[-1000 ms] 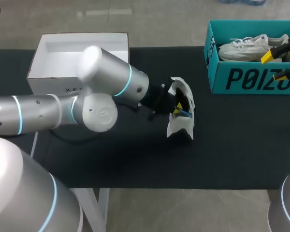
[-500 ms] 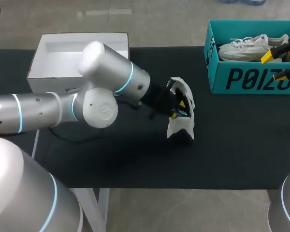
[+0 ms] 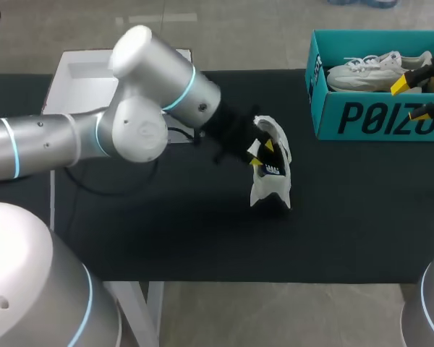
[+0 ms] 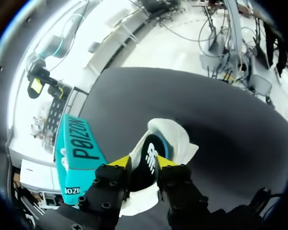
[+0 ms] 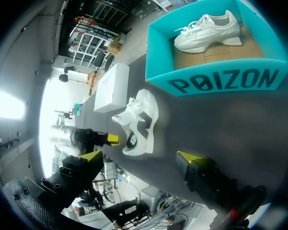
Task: Take the shoe out of the shoebox, open the shoe tongue, remove and reinsert the insole, then place the shoe into the shoebox
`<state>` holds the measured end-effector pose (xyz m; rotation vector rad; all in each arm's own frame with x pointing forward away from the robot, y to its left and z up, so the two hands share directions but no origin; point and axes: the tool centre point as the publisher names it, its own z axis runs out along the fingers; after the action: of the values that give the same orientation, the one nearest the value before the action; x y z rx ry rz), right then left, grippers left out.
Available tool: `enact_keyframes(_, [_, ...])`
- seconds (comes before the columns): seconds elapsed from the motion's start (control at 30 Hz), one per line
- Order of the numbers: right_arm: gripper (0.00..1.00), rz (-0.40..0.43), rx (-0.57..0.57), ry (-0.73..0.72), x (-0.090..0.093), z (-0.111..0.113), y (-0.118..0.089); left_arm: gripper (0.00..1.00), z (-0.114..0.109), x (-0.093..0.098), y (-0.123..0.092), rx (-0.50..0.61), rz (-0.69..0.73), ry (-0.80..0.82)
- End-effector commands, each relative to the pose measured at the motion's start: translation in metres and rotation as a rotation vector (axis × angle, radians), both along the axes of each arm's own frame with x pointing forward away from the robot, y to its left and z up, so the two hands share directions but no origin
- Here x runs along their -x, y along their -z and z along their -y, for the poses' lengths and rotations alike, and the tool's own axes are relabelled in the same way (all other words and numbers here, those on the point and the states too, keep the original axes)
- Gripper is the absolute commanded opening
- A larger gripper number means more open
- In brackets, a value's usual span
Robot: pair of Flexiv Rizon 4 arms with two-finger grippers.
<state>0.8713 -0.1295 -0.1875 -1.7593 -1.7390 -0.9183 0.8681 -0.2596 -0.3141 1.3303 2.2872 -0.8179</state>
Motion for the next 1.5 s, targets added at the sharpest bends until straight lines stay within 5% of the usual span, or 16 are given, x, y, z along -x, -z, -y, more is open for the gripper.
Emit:
enact_keyframes(0.03, [1.00,-0.002,0.004,0.001,0.000,0.000,0.000,0.00,-0.003,-0.014,-0.011,-0.310,-0.008,0.294])
enact_keyframes(0.2, [1.00,-0.002,0.004,0.001,0.000,0.000,0.000,0.00,-0.008,-0.015,-0.002,-0.578,0.114,0.520])
enact_keyframes(0.33, [1.00,-0.002,0.004,0.001,0.000,0.000,0.000,0.00,-0.003,-0.012,0.009,-0.655,0.156,0.582])
enact_keyframes(0.6, [1.00,-0.002,0.004,0.001,0.000,0.000,0.000,0.00,0.021,0.000,0.024,-0.636,0.168,0.596])
enact_keyframes(1.13, [1.00,-0.002,0.004,0.001,0.000,0.000,0.000,0.00,0.020,0.002,0.085,-0.636,0.123,0.494])
enact_keyframes(1.5, [1.00,-0.002,0.004,0.001,0.000,0.000,0.000,0.00,0.024,0.002,0.105,-0.599,0.069,0.439])
